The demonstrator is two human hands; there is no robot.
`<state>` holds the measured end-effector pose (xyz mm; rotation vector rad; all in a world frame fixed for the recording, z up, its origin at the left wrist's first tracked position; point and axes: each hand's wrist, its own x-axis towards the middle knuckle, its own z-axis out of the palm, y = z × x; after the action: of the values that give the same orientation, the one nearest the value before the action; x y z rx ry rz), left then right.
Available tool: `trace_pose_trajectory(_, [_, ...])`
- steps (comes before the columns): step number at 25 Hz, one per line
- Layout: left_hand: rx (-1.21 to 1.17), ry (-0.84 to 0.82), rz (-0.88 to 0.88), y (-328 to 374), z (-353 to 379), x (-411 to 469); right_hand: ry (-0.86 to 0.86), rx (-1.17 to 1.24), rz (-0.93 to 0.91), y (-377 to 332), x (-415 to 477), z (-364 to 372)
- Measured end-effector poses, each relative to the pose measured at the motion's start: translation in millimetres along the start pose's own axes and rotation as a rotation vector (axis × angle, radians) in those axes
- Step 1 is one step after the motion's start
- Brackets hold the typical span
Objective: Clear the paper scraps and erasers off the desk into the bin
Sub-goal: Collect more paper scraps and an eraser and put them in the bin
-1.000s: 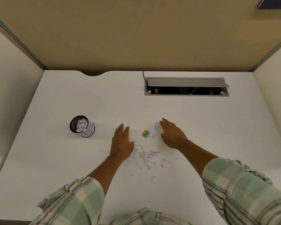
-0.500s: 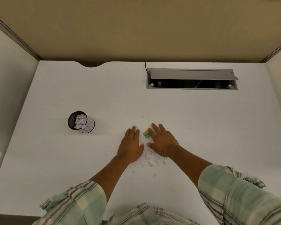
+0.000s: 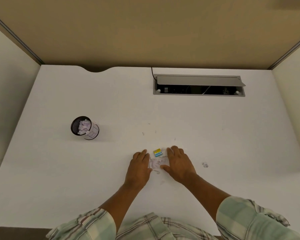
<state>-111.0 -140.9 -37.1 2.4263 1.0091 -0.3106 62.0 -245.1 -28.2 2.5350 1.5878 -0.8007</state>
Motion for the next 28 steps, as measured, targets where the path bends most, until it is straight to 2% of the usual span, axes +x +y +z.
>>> trace_pose_trajectory(2, [-0.036, 0.013, -0.015, 2.3, 1.4, -1.2, -0.009, 0.027, 0.033, -3.9, -3.9, 1.4])
trace_pose_trajectory(7, [-0.141, 0.007, -0.062, 14.4, 8.4, -5.3, -0.082, 0.076, -0.026, -26.3, -7.1, 11.3])
trace_pose_trajectory(13, [-0.167, -0.006, -0.103, 21.0, 7.7, 0.2, -0.042, 0.098, -0.046, -41.0, -0.4, 18.7])
trace_pose_trajectory(18, [-0.241, 0.061, -0.133, 19.7, 2.4, 2.4, -0.060, 0.266, 0.078, -38.0, 9.6, 9.7])
trace_pose_trajectory(22, [-0.345, 0.130, -0.166, 11.3, -9.2, -2.3, -0.042, 0.506, 0.190, -35.4, 13.0, 2.3])
trace_pose_trajectory(28, [-0.632, 0.302, -0.271, -13.6, -49.6, -15.8, -0.008, 0.726, 0.100, -70.5, 25.2, -26.4])
